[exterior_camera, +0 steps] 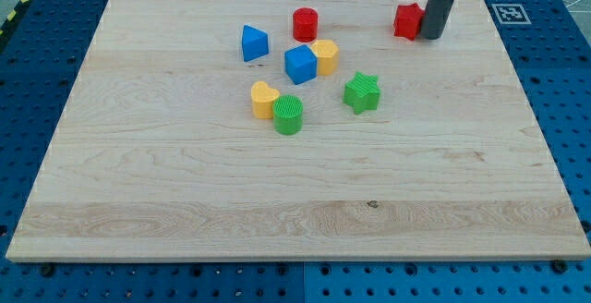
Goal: Nudge the yellow hexagon slightly up
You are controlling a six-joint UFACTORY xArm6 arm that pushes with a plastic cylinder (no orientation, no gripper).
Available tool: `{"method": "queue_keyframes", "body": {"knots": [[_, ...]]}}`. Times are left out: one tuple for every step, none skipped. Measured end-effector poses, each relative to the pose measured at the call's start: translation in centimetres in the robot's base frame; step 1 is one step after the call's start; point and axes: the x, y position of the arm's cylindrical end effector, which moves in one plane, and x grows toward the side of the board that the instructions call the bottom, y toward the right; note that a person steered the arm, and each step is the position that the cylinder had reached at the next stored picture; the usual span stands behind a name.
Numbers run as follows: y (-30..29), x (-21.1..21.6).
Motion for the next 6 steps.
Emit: {"method": "queue_keyframes", "body": {"knots": [[-2.9, 4.4], [-6.5, 6.1], [-9.7, 6.2], [-12.4, 6.2], [-14.4, 6.2], [-15.7, 7.2]]}}
